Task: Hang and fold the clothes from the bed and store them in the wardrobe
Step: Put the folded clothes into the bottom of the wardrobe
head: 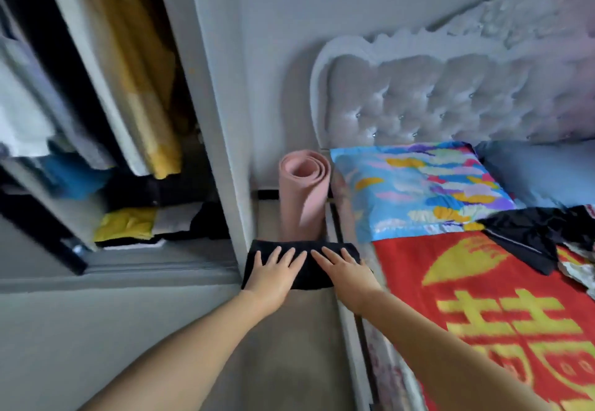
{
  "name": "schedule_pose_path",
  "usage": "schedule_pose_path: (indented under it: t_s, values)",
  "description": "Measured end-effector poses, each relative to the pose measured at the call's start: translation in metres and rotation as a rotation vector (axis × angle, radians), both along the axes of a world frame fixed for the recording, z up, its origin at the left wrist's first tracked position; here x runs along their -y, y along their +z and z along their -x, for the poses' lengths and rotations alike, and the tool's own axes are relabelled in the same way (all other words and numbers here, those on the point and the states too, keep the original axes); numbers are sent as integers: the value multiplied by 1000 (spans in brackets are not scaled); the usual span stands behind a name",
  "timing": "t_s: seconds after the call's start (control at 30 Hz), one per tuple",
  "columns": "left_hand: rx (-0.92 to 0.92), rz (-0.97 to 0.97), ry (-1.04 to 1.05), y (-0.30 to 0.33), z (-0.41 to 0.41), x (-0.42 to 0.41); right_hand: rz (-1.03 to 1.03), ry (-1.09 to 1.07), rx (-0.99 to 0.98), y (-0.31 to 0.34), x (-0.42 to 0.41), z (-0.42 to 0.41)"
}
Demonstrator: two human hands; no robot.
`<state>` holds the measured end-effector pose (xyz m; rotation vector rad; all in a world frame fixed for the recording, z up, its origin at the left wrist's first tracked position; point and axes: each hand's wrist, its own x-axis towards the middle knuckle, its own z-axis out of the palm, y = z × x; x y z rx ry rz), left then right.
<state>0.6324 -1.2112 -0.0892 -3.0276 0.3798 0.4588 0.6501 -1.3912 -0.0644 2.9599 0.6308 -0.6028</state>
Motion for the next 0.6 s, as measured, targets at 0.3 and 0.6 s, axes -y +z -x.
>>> schedule_pose_path:
  t_s: [0.3, 0.6]
  values:
    - [-79, -106, 324, -13, 88, -307, -39, 366, -111, -24, -320, 30]
    - [-202, -41, 522, -51, 105, -425, -17, 564, -185, -66, -457, 15]
